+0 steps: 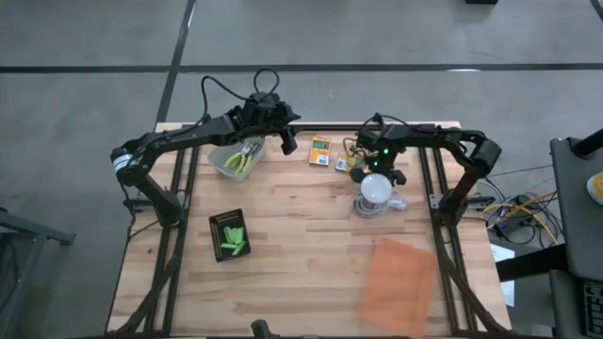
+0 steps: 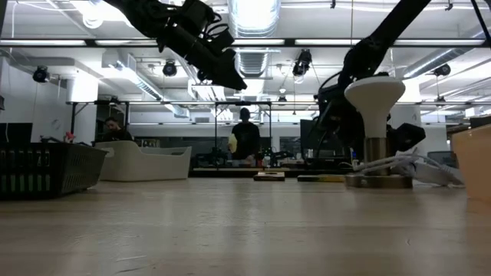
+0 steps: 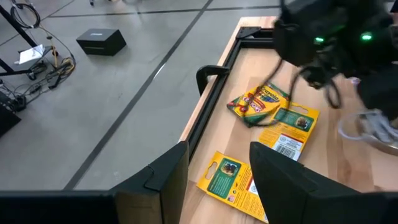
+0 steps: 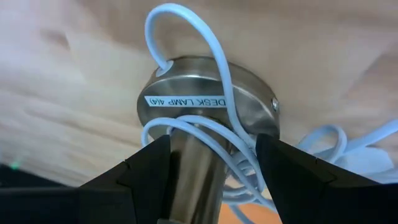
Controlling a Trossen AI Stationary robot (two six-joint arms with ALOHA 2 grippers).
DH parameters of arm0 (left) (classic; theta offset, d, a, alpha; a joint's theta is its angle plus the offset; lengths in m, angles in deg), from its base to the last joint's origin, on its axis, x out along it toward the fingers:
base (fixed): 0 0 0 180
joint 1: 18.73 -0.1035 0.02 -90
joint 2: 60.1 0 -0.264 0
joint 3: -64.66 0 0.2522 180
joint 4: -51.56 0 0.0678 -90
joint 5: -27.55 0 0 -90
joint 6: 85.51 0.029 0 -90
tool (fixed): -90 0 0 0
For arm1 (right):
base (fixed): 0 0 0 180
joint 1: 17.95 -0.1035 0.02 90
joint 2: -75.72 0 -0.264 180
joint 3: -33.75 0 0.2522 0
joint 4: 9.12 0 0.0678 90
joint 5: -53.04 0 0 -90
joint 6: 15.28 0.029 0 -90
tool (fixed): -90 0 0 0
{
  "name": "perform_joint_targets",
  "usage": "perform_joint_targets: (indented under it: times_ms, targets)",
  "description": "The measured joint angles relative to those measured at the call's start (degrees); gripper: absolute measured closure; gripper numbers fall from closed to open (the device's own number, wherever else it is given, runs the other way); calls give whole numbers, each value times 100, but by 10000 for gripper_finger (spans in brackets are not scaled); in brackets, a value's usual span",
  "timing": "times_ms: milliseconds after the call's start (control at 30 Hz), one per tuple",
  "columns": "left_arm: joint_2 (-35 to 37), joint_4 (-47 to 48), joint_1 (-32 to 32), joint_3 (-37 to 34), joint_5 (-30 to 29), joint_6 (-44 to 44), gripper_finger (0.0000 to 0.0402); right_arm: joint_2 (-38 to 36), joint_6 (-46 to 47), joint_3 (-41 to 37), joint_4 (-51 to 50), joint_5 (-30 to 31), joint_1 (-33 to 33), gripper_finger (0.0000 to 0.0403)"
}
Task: Pick & Place School Supplies
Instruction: Adjust the lamp on the table, then put the yellow yellow crayon box into the orange bin
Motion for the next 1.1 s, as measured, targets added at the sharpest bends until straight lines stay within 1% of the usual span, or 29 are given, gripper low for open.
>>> perform_joint_targets:
  times_ms: [167,267,433,567,667,800,867,933,1033,1100]
  targets:
    - [0,53,0,0,0,0,225,0,30,0,-142,-173,-538,170]
    - [0,75,0,0,0,0,225,0,224,0,-156,-206,-839,170]
    - [0,76,0,0,0,4,225,0,300,0,-130,-132,-994,170]
    - [0,74,0,0,0,4,225,0,258,8,-104,121,-766,170]
    - [0,74,0,0,0,2,225,0,78,142,-51,179,-388,170]
    - [0,70,4,0,0,-117,225,-18,-396,549,-42,200,179,170]
    - [0,70,4,0,1,-419,225,-49,-591,834,-32,346,447,170]
    - [0,70,4,0,5,-892,225,-108,-842,1136,53,614,693,170]
    - [0,106,-7,0,70,-1976,225,-265,-1289,1519,434,1114,898,170]
    - [0,181,-35,0,255,-2943,225,-394,-1690,1666,876,1441,925,170]
